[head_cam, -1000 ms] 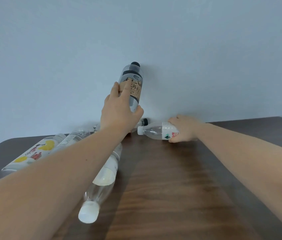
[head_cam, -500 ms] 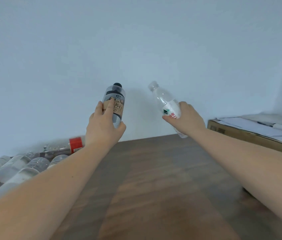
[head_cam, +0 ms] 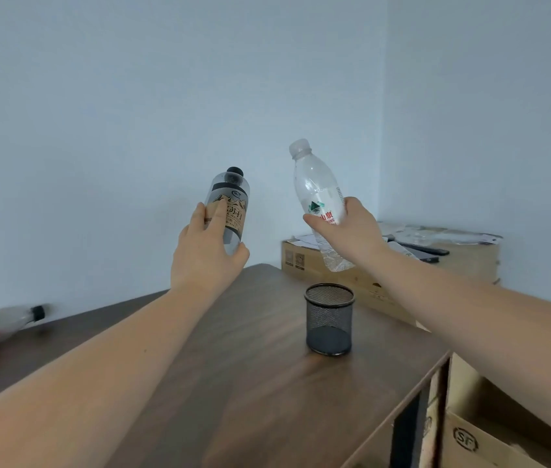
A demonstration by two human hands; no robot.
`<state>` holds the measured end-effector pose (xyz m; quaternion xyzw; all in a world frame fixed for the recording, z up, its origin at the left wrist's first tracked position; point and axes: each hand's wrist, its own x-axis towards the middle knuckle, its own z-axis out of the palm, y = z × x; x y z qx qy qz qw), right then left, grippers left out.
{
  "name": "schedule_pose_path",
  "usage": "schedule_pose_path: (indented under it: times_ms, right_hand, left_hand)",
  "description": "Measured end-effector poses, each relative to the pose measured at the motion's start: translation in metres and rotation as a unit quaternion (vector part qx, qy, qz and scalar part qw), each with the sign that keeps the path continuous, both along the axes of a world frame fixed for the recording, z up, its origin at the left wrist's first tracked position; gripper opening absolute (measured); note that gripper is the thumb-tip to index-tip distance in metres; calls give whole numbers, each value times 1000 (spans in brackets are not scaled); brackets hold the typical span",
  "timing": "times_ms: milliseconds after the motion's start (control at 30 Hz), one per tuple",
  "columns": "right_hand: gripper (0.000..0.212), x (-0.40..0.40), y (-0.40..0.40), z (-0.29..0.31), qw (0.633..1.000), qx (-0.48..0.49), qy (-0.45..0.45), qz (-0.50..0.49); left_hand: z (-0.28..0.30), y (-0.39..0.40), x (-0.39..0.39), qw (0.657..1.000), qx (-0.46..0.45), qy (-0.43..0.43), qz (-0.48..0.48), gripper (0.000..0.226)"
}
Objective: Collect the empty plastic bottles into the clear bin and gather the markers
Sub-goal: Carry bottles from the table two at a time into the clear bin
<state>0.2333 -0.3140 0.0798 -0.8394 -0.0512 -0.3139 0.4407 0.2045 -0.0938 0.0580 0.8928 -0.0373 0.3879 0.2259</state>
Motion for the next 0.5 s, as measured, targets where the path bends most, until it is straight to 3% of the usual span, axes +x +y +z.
schedule_pose_path:
  times_ms: [500]
  right_hand:
    - [55, -63, -230, -64, 981, 52, 72, -173]
  left_hand:
    - [-31, -233, 6, 980, 63, 20, -187, 72]
